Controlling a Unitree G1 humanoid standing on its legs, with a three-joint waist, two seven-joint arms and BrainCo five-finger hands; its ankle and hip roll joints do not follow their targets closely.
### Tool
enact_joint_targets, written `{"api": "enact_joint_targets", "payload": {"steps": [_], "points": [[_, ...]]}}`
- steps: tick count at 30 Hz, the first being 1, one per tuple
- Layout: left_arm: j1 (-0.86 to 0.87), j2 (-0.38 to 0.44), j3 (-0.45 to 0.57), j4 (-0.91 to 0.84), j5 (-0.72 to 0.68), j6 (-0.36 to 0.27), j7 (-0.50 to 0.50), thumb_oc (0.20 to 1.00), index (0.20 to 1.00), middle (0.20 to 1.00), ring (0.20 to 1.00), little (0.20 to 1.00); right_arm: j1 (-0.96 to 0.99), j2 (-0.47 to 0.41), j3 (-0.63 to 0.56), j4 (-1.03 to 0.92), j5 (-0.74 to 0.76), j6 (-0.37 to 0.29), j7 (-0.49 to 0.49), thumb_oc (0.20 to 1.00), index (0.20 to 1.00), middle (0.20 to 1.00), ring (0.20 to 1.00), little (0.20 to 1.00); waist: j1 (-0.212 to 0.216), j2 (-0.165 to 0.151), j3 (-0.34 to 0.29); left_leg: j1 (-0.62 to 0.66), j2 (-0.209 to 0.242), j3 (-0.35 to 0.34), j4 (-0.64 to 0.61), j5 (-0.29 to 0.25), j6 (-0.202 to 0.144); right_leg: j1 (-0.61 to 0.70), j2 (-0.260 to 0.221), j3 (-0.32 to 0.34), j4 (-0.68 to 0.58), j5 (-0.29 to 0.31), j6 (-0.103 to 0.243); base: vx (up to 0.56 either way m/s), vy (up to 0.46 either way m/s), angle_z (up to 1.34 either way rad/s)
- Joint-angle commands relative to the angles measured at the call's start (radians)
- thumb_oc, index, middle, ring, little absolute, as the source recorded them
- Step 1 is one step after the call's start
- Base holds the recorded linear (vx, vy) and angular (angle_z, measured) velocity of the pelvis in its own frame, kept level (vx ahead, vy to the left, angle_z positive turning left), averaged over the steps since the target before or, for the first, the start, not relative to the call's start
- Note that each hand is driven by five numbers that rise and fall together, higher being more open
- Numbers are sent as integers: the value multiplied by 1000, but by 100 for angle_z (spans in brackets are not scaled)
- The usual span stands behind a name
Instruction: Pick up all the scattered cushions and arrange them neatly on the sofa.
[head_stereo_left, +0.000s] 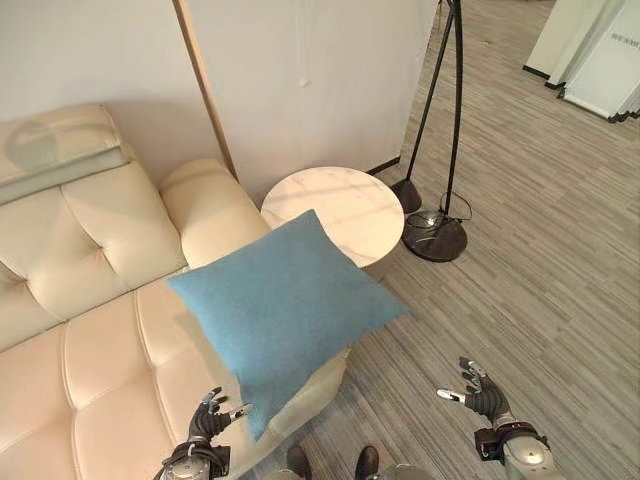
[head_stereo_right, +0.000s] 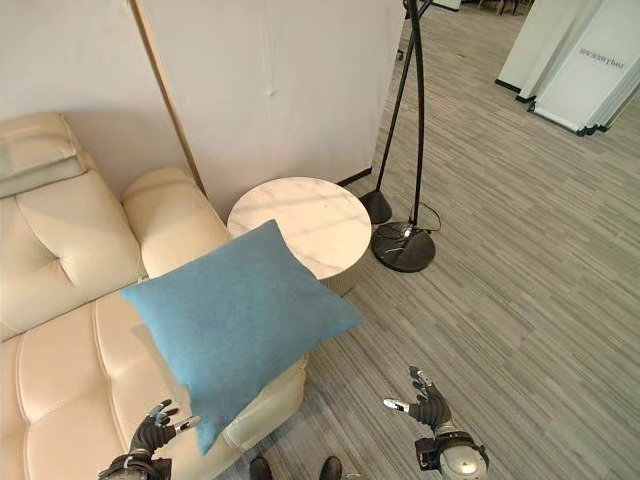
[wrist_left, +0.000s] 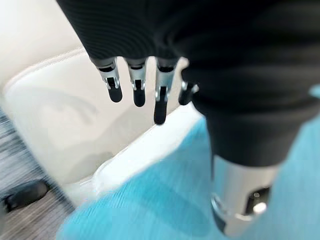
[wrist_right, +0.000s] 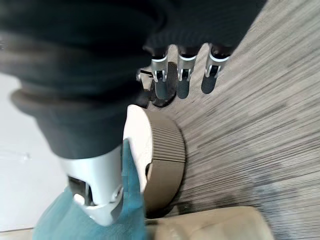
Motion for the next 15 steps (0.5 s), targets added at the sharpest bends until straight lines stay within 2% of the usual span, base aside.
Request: {"api": "enact_joint_targets", "payload": {"steps": [1, 4, 5, 7, 10, 12, 15], "points": [[-2, 52, 22, -69, -24, -47, 15, 1000, 1000, 1000, 1000, 1000, -38, 11, -26, -37, -7, -42, 0, 1000, 1000, 1000, 1000, 1000, 14, -24, 19, -25, 11, -35, 92, -54, -64, 153, -10, 109, -187, 106, 64, 112, -16, 74], [4, 63, 18, -86, -20, -51, 11, 1000, 1000, 1000, 1000, 1000, -42, 0, -34, -28, -13, -41, -11, 1000, 1000, 1000, 1000, 1000, 4, -21, 21, -6, 4, -80, 79, -58, -66, 121, 11, 150, -276, 100, 62, 179, -85, 45], [-1, 68, 20, -92, -18, -51, 13, 1000, 1000, 1000, 1000, 1000, -46, -16, -49, -35, -28, -43, -27, 1000, 1000, 1000, 1000, 1000, -7, -29, 28, 7, -5, -113, 79, -62, -72, 88, 21, 197, -362, 127, 73, 208, -152, 54], [-10, 77, 21, -91, -14, -56, 15, 1000, 1000, 1000, 1000, 1000, -47, -44, -70, -60, -51, -44, -39, 1000, 1000, 1000, 1000, 1000, -12, -42, 30, 11, -8, -145, 90, -70, -82, 108, 20, 216, -425, 126, 83, 138, -126, 55], [0, 90, 24, -114, 2, -49, -2, 1000, 1000, 1000, 1000, 1000, -42, -70, -94, -98, -59, -45, -35, 1000, 1000, 1000, 1000, 1000, -1, -59, 23, 12, -6, -158, 94, -81, -87, 139, 14, 206, -454, 126, 76, 40, -150, 74], [-14, 106, 19, -101, 16, -47, -8, 1000, 1000, 1000, 1000, 1000, -80, -118, -93, -112, -57, -46, -28, 1000, 1000, 1000, 1000, 1000, 12, -69, 8, 5, 9, -169, 80, -64, -111, 164, 22, 188, -499, 135, 66, 46, -231, 40], [-25, 113, 9, -105, 13, -45, -14, 1000, 1000, 1000, 1000, 1000, -112, -150, -71, -111, -43, -43, -11, 1000, 1000, 1000, 1000, 1000, 20, -72, -2, 4, 20, -183, 60, -52, -124, 190, 27, 157, -534, 132, 61, 66, -169, 16]]}}
